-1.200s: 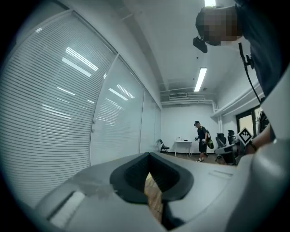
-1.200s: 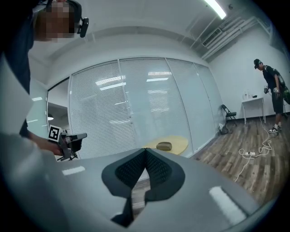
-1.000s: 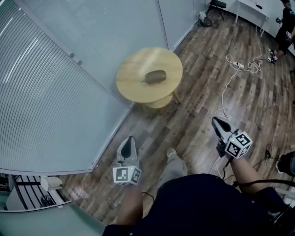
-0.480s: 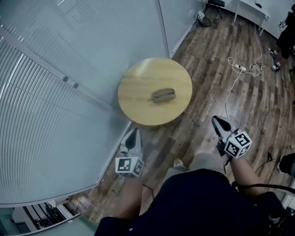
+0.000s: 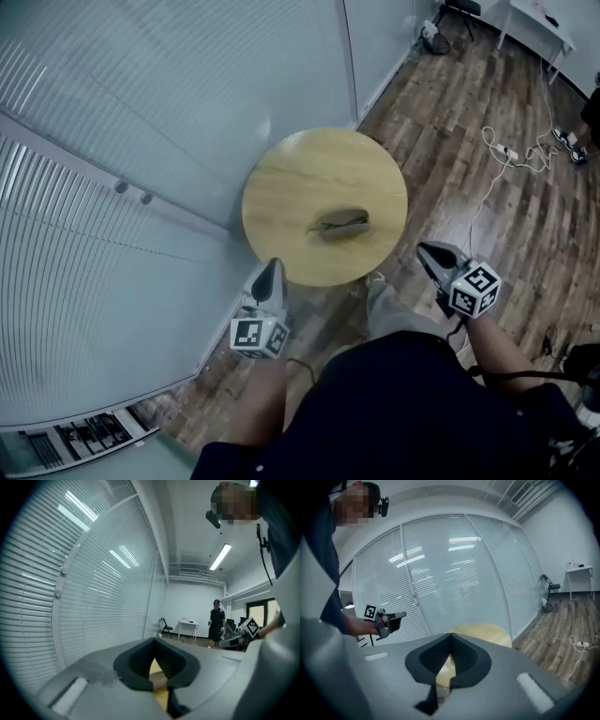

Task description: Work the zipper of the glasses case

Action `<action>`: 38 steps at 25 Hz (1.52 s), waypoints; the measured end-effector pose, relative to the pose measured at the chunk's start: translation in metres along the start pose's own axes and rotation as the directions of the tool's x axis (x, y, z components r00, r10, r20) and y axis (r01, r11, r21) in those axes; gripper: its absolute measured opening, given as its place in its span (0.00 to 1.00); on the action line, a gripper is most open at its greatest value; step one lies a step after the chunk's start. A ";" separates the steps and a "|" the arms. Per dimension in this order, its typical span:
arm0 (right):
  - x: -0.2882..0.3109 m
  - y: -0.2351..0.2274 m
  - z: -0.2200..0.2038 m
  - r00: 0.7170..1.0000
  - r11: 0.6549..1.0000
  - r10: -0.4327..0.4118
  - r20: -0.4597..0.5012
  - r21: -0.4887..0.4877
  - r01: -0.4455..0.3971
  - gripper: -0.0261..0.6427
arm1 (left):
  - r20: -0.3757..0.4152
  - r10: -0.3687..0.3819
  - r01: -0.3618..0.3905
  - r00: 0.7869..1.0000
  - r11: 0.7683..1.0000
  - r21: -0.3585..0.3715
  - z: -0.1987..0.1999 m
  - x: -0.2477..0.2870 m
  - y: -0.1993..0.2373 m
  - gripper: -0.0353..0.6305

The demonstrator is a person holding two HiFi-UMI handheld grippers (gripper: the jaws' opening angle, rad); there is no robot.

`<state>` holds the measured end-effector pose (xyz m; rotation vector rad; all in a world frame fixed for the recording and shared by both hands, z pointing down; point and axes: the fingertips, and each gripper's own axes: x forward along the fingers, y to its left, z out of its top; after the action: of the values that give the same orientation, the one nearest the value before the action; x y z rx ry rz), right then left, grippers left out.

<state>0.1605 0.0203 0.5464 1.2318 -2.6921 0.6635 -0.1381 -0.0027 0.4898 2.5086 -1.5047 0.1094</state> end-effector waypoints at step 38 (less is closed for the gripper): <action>0.254 -0.044 -0.128 0.740 0.685 0.260 -0.620 -0.422 -0.594 0.70 | -0.271 -0.001 -0.006 0.963 1.000 -0.024 -0.019 0.170 0.083 0.06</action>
<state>0.0135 -0.1266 0.7461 0.1702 -2.4039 0.0899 -0.1297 -0.1835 0.5495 2.3568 -1.3892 0.4144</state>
